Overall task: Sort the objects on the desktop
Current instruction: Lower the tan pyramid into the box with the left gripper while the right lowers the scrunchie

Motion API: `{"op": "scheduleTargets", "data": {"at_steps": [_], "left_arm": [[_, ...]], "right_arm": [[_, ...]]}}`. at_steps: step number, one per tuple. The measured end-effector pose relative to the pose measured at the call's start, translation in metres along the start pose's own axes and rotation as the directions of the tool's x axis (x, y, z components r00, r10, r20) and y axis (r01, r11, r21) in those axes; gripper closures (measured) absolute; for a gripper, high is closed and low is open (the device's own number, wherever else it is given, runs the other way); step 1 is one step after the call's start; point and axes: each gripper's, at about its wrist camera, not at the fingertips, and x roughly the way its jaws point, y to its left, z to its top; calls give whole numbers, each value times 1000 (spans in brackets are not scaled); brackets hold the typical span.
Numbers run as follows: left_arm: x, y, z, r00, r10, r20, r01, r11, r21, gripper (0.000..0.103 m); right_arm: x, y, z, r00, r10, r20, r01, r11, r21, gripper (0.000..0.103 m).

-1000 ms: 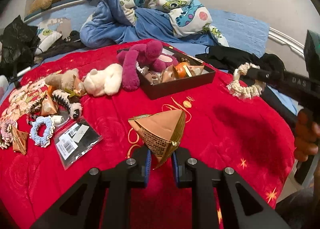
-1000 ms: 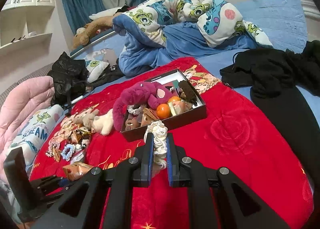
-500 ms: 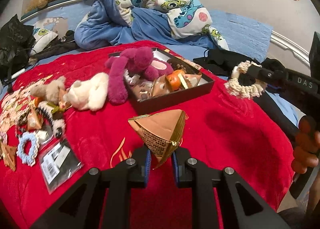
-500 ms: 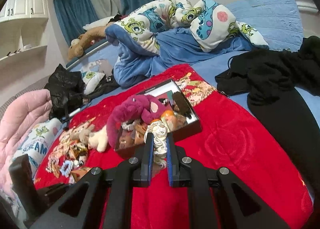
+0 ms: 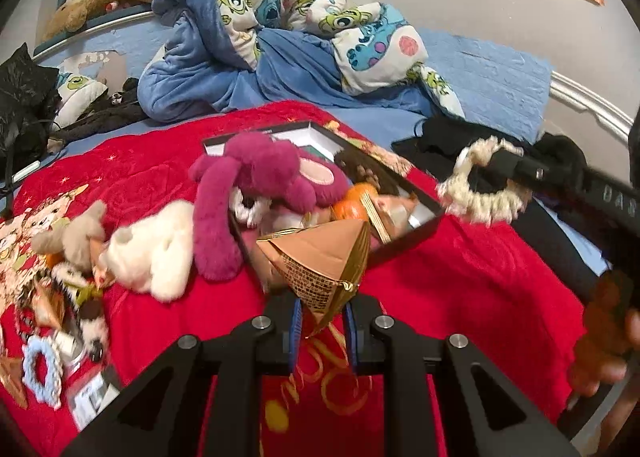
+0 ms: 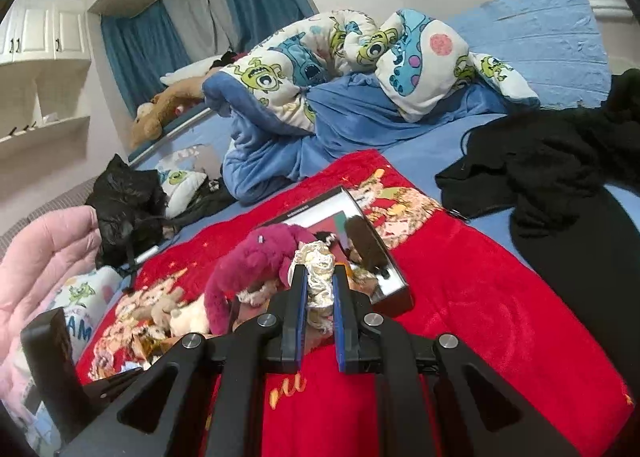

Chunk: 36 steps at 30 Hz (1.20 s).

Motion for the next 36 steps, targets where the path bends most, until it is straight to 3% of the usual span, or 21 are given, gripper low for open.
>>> {"op": "scheduleTargets", "data": {"at_steps": [10, 13, 21, 25, 36], "left_arm": [[47, -2, 32, 1000, 15, 18, -16, 1000, 13, 85], [59, -4, 38, 999, 30, 21, -31, 999, 30, 85], [62, -2, 41, 988, 87, 124, -98, 992, 84, 85], [70, 5, 33, 992, 50, 113, -56, 997, 54, 85], [70, 15, 19, 992, 56, 118, -57, 998, 5, 85]], "right_arm": [[51, 2, 7, 999, 26, -28, -26, 1000, 15, 92], [64, -3, 8, 996, 82, -38, -78, 993, 88, 92], [87, 5, 13, 999, 36, -24, -34, 998, 57, 92], [85, 6, 7, 1000, 21, -23, -20, 999, 50, 92], [94, 18, -4, 998, -21, -52, 22, 1000, 21, 92]]}}
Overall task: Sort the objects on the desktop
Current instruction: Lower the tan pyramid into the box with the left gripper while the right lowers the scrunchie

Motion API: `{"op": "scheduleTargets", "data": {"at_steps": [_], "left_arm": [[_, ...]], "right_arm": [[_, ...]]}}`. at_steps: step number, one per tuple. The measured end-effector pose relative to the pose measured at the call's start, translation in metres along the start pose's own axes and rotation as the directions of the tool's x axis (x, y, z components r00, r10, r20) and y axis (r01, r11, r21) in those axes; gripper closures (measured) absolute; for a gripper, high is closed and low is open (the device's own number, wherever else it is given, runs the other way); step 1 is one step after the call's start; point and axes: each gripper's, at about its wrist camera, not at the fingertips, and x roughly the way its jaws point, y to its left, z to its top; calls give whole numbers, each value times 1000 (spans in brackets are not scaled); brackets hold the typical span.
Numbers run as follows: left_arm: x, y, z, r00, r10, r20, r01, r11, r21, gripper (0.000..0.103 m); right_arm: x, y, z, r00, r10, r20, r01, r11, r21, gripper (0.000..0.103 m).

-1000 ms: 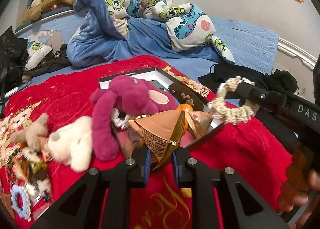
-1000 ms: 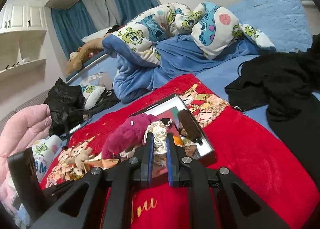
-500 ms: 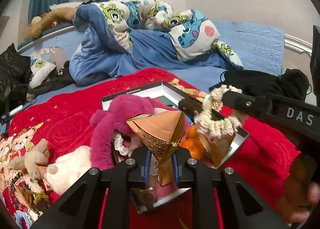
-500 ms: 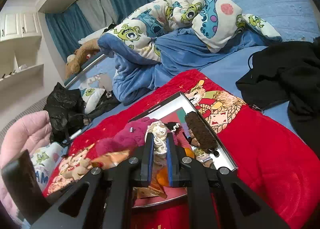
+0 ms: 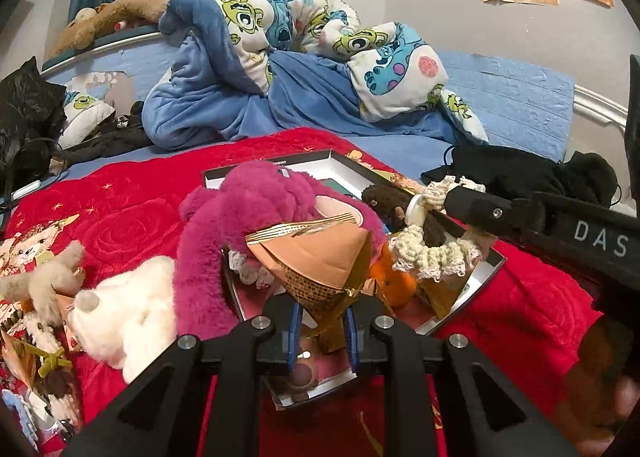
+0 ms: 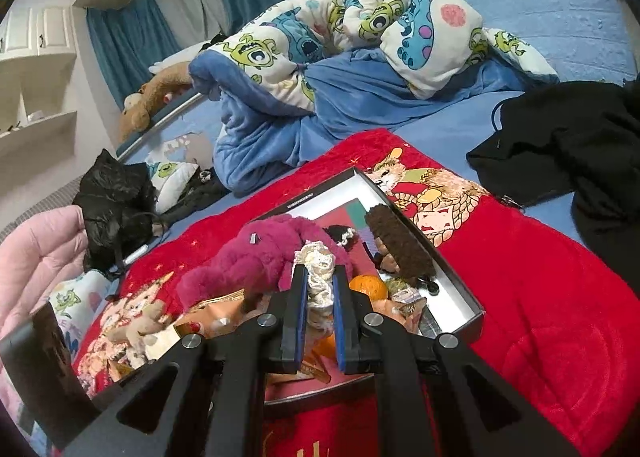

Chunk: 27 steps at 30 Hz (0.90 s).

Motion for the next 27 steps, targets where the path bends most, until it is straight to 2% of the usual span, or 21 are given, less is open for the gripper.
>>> {"op": "scheduleTargets", "data": {"at_steps": [7, 14, 27], "left_arm": [[-7, 5, -6, 1000, -19, 5, 19, 999, -30, 85], [-4, 5, -8, 1000, -27, -9, 27, 999, -31, 85], [-4, 4, -8, 999, -35, -8, 35, 999, -22, 85]], "right_arm": [[1, 3, -6, 1000, -4, -26, 4, 1000, -3, 92], [10, 5, -15, 994, -63, -87, 59, 997, -40, 92], [9, -2, -13, 995, -56, -79, 56, 998, -7, 92]]}}
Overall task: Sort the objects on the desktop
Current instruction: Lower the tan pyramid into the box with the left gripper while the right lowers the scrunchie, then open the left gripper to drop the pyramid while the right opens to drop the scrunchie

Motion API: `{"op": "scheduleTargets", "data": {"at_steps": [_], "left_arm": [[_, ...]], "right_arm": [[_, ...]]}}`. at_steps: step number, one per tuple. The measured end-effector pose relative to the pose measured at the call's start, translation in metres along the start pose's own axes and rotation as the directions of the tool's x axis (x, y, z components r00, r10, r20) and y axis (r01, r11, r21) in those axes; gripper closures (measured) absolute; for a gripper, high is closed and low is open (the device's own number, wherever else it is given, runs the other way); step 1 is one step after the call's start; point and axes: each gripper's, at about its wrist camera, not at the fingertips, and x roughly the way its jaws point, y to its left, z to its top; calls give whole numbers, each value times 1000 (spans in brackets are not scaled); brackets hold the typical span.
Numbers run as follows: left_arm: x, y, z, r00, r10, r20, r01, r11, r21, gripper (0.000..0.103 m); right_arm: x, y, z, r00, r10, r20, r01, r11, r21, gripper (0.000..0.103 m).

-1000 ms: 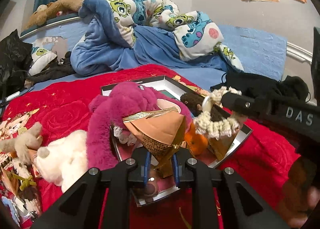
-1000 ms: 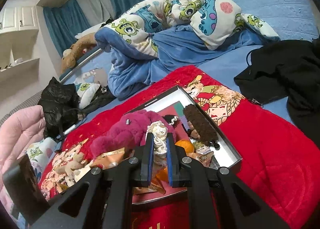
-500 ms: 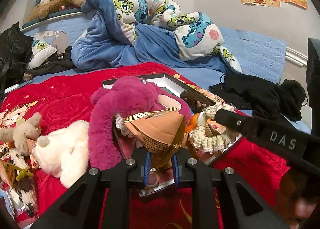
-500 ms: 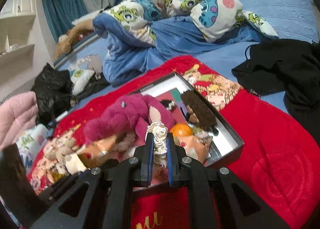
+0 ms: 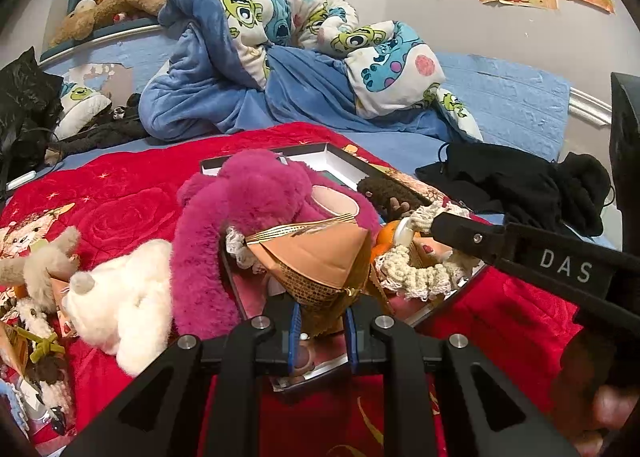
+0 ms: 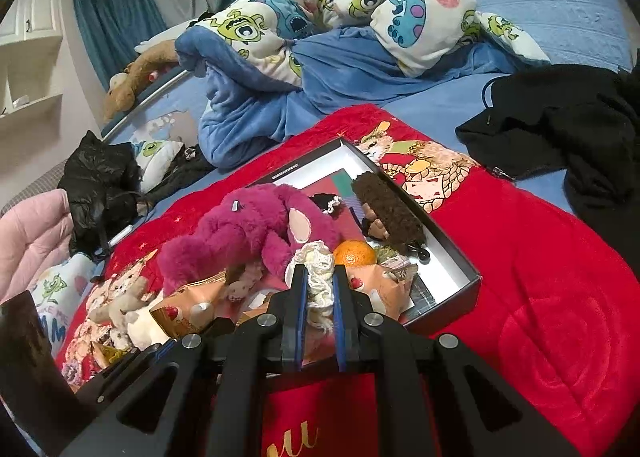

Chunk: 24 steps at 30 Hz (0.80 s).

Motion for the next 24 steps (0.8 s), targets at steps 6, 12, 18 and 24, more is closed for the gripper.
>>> {"op": "scheduleTargets", "data": {"at_steps": [6, 12, 18, 24], "left_arm": [[0, -1, 0, 1000, 1, 1, -1, 1000, 1, 85], [1, 1, 1, 1000, 6, -3, -6, 1000, -14, 85], [4, 7, 0, 1000, 20, -19, -21, 999, -42, 85], [2, 4, 0, 999, 50, -13, -50, 998, -26, 39]], "right_arm": [[1, 1, -1, 1000, 4, -1, -4, 1000, -6, 92], [3, 1, -2, 1000, 4, -12, -4, 1000, -7, 92], [3, 3, -3, 1000, -7, -6, 6, 1000, -22, 92], [1, 3, -2, 1000, -7, -3, 7, 1000, -16, 86]]}}
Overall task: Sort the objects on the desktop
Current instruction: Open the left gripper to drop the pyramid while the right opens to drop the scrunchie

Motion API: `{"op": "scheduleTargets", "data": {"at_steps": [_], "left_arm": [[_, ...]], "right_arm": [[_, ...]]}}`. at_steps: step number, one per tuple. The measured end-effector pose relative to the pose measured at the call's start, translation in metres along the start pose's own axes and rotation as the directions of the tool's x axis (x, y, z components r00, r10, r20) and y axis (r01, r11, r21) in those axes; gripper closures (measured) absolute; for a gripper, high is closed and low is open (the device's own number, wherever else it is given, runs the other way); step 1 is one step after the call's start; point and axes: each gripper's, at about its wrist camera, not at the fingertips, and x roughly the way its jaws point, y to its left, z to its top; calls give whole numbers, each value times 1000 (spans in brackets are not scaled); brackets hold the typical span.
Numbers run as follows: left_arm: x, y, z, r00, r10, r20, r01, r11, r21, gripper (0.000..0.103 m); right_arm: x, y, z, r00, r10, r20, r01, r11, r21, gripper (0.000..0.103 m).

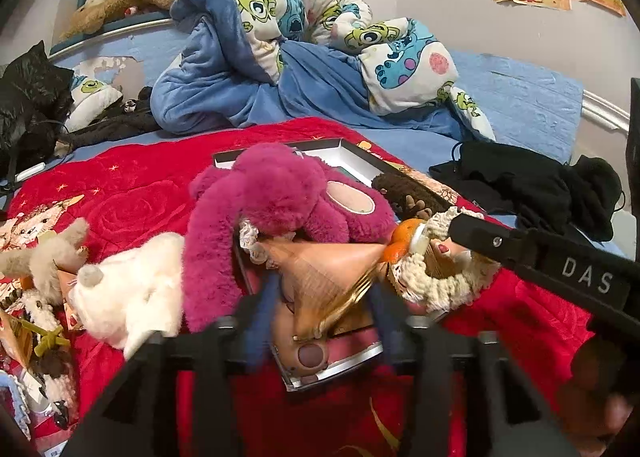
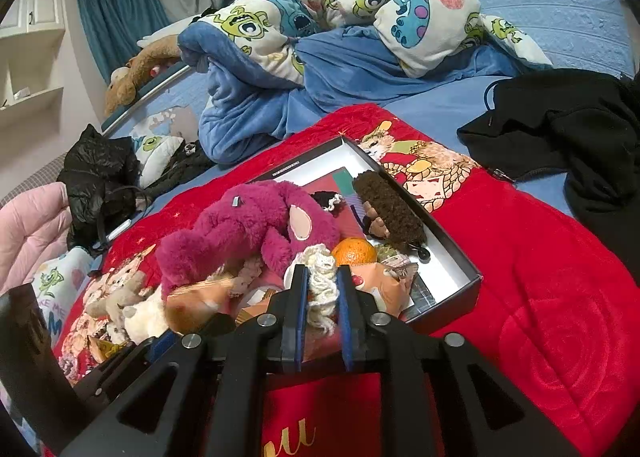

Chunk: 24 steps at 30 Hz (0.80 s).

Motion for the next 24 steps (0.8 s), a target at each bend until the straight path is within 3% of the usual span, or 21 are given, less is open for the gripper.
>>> {"op": "scheduleTargets", "data": {"at_steps": [1, 2, 3, 4, 7, 8, 17, 24], "left_arm": [[-2, 1, 0, 1000, -1, 7, 1, 1000, -5, 33], [-3, 3, 0, 1000, -3, 13, 3, 1000, -12, 19], [-4, 5, 1, 1000, -5, 18, 6, 1000, -20, 7], [-6, 7, 1, 1000, -3, 24, 3, 1000, -29, 2], [-9, 9, 0, 999, -4, 39, 6, 999, -38, 0], [-9, 9, 1, 999, -3, 39, 5, 999, -36, 0], [-11, 10, 1, 999, -2, 46, 4, 999, -37, 0], [-16, 11, 1, 998, -10, 68, 13, 999, -40, 0]], "right_arm": [[-1, 0, 0, 1000, 3, 6, -3, 1000, 4, 84], [-2, -1, 0, 1000, 5, 12, -5, 1000, 10, 75], [-4, -2, 1, 1000, 9, 22, -9, 1000, 18, 60], [-5, -3, 1, 999, 11, 32, -12, 1000, 27, 54], [-10, -8, 3, 999, 2, 53, -6, 998, 64, 20], [-12, -10, 4, 998, -1, 61, -4, 997, 79, 0], [-17, -31, 7, 996, -6, 84, -11, 980, 196, 0], [-19, -35, 7, 996, -8, 87, -11, 977, 211, 0]]}}
